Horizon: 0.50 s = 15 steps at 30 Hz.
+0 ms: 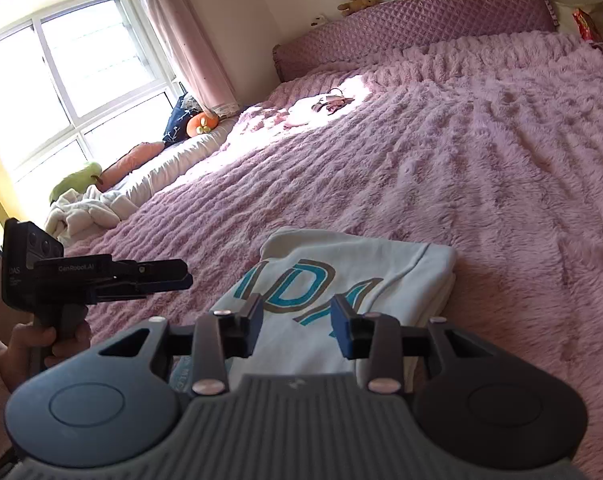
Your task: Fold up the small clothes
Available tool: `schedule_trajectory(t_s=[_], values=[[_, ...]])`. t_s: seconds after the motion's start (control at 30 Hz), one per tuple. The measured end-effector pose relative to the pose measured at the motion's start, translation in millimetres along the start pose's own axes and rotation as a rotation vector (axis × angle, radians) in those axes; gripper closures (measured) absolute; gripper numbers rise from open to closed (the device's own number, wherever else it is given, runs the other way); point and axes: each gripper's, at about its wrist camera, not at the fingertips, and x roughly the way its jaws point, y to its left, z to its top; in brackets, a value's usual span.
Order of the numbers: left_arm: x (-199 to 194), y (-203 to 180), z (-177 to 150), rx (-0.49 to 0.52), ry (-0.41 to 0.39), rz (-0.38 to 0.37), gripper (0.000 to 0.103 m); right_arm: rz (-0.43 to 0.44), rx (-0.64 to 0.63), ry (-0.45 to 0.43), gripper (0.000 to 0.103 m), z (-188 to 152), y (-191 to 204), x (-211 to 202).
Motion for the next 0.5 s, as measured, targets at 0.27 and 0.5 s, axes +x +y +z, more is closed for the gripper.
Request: schedule_trajectory(t_s=[0.27, 0.5], values=[[-13, -33, -62, 0.064, 0.080, 0.054, 0.048, -0.083, 0.075, 0.047, 0.069, -60, 13, -8], [15, -7, -92, 0.002, 0.169, 0.081, 0.047, -0.112, 0.260, 0.101, 0.071, -98, -15, 4]])
